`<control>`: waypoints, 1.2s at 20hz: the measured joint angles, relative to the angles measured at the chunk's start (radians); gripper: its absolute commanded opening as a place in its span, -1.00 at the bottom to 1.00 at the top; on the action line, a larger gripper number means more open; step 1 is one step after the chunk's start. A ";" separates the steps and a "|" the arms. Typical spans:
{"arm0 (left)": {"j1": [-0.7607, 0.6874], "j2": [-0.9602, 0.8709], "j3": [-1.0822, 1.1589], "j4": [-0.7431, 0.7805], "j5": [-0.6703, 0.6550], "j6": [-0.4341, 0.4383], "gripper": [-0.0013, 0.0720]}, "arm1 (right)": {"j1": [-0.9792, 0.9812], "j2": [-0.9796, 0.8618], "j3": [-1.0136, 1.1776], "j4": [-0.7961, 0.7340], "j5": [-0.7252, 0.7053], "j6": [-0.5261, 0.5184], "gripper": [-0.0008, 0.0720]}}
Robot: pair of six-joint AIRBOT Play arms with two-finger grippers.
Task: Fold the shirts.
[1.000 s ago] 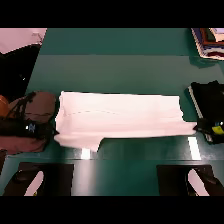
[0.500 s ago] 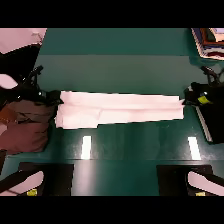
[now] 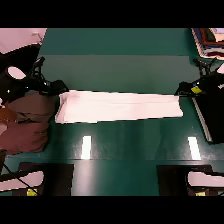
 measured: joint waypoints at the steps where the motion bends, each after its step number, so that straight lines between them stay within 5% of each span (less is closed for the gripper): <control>1: 0.000 0.003 0.014 -0.005 -0.020 0.000 -0.71 | -0.019 -0.001 0.003 0.016 0.022 -0.019 0.08; 3: 0.000 0.011 0.030 -0.013 -0.056 0.005 -0.88 | -0.071 -0.003 0.001 0.037 0.069 -0.044 0.12; 4: 0.000 0.014 0.035 -0.018 -0.071 0.006 -0.88 | -0.100 -0.003 -0.009 0.046 0.084 -0.052 0.50; 5: 0.000 0.016 0.039 -0.027 -0.085 0.011 -0.88 | -0.133 -0.004 -0.029 0.067 0.095 -0.059 0.63; 11: -0.074 0.019 0.047 -0.077 -0.105 0.019 -0.88 | -0.277 -0.069 -0.188 0.263 0.071 -0.136 0.59; 12: -0.100 0.017 0.047 -0.082 -0.095 0.018 -0.88 | -0.282 -0.088 -0.203 0.291 0.066 -0.148 0.52; 15: -0.193 0.000 0.047 -0.088 -0.049 -0.015 -0.88 | -0.264 -0.139 -0.228 0.360 0.051 -0.178 -0.29; 16: -0.224 -0.010 0.047 -0.089 -0.035 -0.025 -0.88 | -0.253 -0.148 -0.231 0.368 0.039 -0.188 -0.82; 17: -0.257 -0.024 0.048 -0.090 -0.018 -0.034 -0.88 | -0.242 -0.156 -0.231 0.369 0.024 -0.199 -0.94; 24: -0.470 -0.217 0.175 -0.108 0.098 -0.077 -0.89 | -0.171 -0.064 -0.085 0.392 0.080 -0.193 -0.95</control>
